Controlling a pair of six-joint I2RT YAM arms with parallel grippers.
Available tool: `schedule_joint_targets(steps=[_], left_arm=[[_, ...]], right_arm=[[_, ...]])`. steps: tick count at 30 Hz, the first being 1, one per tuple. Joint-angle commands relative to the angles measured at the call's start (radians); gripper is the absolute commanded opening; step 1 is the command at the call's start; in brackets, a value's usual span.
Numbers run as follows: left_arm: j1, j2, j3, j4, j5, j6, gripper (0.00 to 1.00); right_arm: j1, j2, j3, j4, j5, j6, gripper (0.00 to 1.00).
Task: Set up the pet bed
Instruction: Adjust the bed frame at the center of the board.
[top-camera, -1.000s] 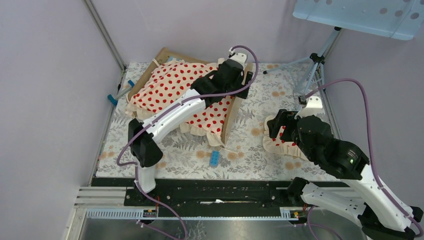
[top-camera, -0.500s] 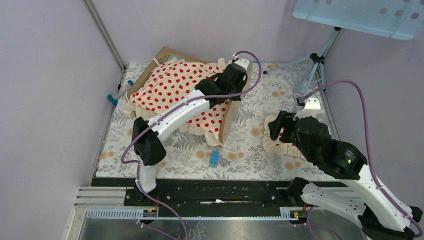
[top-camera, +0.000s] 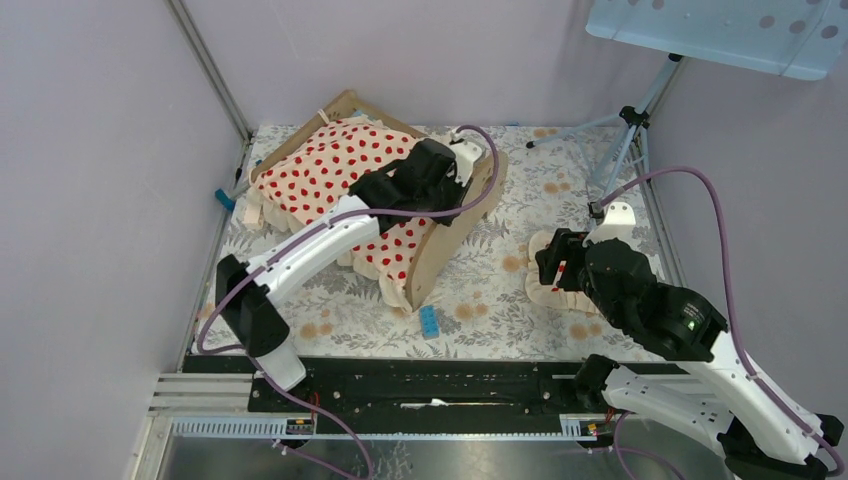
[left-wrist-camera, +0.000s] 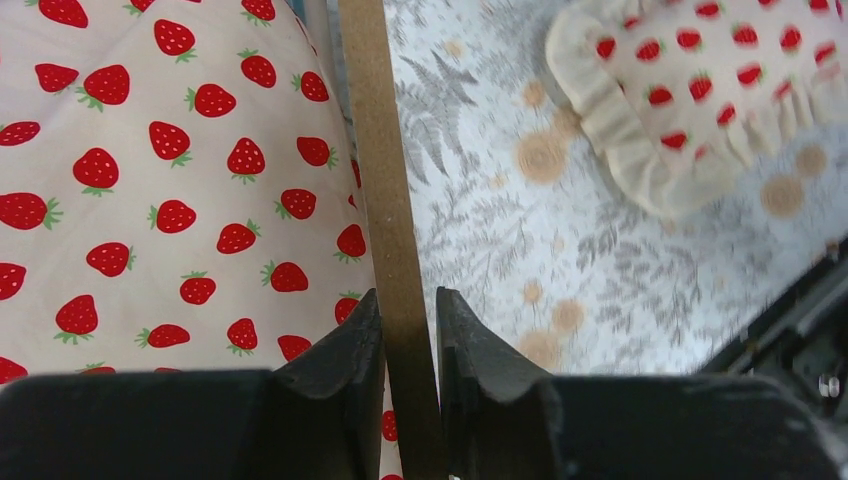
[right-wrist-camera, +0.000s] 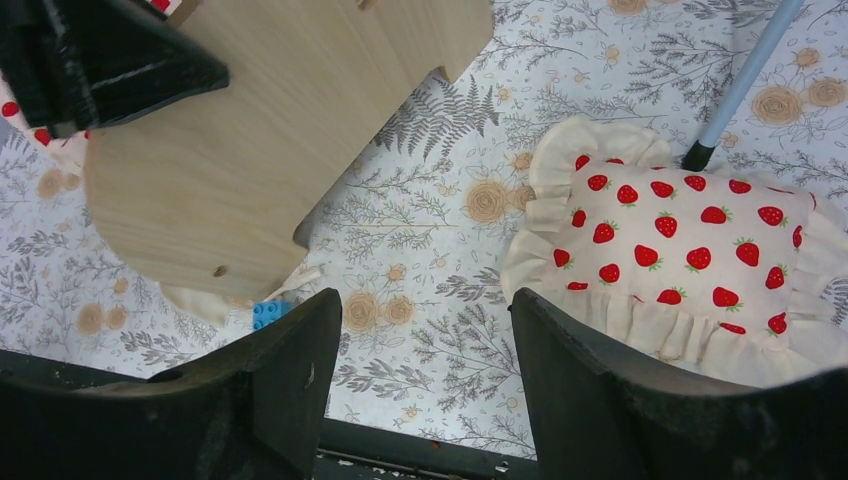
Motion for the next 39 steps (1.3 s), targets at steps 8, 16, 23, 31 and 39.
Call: schedule_joint_targets(steps=[8,16,23,31,39], left_arm=[[-0.061,-0.136,-0.069,-0.132,0.507,0.297,0.0],[-0.14,-0.097,-0.055,-0.223,0.504,0.405,0.0],[-0.138,-0.256,-0.218,-0.219,0.338,0.411,0.0],[-0.068,-0.429,-0.372,-0.158,0.074,0.363,0.08],[0.034,-0.486,-0.455,-0.117,-0.068,0.309,0.16]], right_arm=[[-0.003,-0.005,-0.039,0.062,-0.023,0.018,0.7],[-0.003,-0.005,-0.046,0.058,-0.031,0.024,0.7],[-0.002,-0.005,-0.052,0.06,-0.026,0.02,0.71],[-0.002,0.021,-0.071,0.092,-0.057,0.026,0.75],[-0.002,0.033,-0.082,0.091,-0.059,0.021,0.78]])
